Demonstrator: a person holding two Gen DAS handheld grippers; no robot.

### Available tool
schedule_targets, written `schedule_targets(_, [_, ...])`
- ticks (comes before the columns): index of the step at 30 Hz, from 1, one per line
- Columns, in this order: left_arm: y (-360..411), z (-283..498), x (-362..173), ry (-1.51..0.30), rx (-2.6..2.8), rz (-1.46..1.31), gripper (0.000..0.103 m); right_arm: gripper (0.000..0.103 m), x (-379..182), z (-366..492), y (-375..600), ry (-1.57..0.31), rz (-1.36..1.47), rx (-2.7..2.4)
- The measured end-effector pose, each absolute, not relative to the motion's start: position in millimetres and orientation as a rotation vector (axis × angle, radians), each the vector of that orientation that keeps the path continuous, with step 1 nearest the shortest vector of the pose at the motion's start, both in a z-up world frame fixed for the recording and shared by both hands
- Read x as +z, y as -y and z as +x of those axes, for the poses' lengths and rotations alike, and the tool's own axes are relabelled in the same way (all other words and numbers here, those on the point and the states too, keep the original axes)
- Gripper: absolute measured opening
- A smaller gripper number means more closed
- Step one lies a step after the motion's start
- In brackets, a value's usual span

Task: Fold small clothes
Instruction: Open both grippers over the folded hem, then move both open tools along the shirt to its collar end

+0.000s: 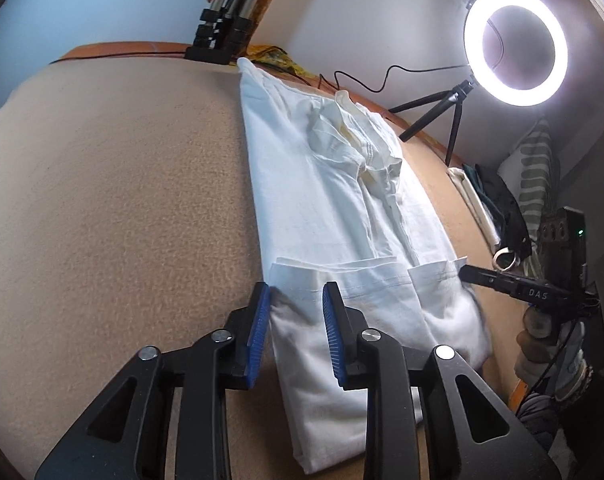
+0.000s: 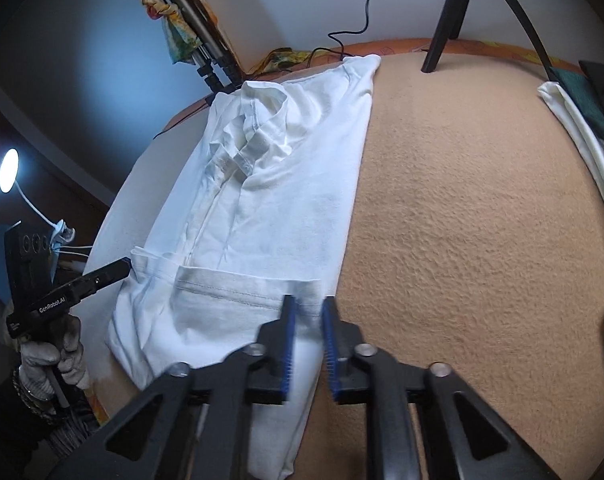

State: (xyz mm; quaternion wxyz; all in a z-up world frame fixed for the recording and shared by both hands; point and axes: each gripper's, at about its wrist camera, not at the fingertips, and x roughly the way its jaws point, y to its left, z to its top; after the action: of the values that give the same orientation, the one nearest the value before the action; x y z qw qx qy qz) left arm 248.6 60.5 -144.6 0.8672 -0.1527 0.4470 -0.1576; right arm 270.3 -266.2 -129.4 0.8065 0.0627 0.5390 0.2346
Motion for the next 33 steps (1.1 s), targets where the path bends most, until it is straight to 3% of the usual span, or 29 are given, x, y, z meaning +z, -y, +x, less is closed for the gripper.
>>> schedule_targets(1, [-59.0, 248.7, -144.6, -0.928, -0.326, -0.307, 0.009, 0.002, -126.8, 268.9, 264.1, -1.138, 0.115, 0.502])
schedule_targets(6, [-67.0, 249.0, -142.1, -0.887, -0.252, -0.284, 0.009, 0.002, -123.2, 272.2, 262.1, -1.088, 0.052, 0.472])
schedule_targets(8, [-70.8, 246.5, -135.4, -0.863, -0.237, -0.277, 0.011, 0.008, -124.2, 274.0, 263.2, -1.079, 0.032, 0.450])
schedule_targets(10, [-68.9, 239.9, -127.9, -0.842, -0.228, -0.267, 0.011, 0.023, -119.3, 273.0, 266.4, -1.071, 0.029, 0.426])
schedule_targets(17, [-13.6, 214.3, -117.2, -0.819, -0.456, -0.185, 0.011, 0.020, -93.8, 242.7, 237.8, -1.006, 0.000, 0.608])
schedule_targets(25, [7.1, 207.0, -146.8, -0.897, -0.452, -0.082, 0.011, 0.019, -126.1, 248.7, 177.6, -1.085, -0.085, 0.777])
schedule_targets(28, [1.6, 205.5, -157.2, -0.903, -0.422, -0.068, 0.011, 0.009, -135.9, 260.9, 172.8, -1.066, -0.128, 0.716])
schedule_targets(33, [-10.3, 210.8, -153.4, -0.895, -0.350, -0.085, 0.011, 0.021, -117.5, 269.2, 196.4, -1.026, -0.055, 0.656])
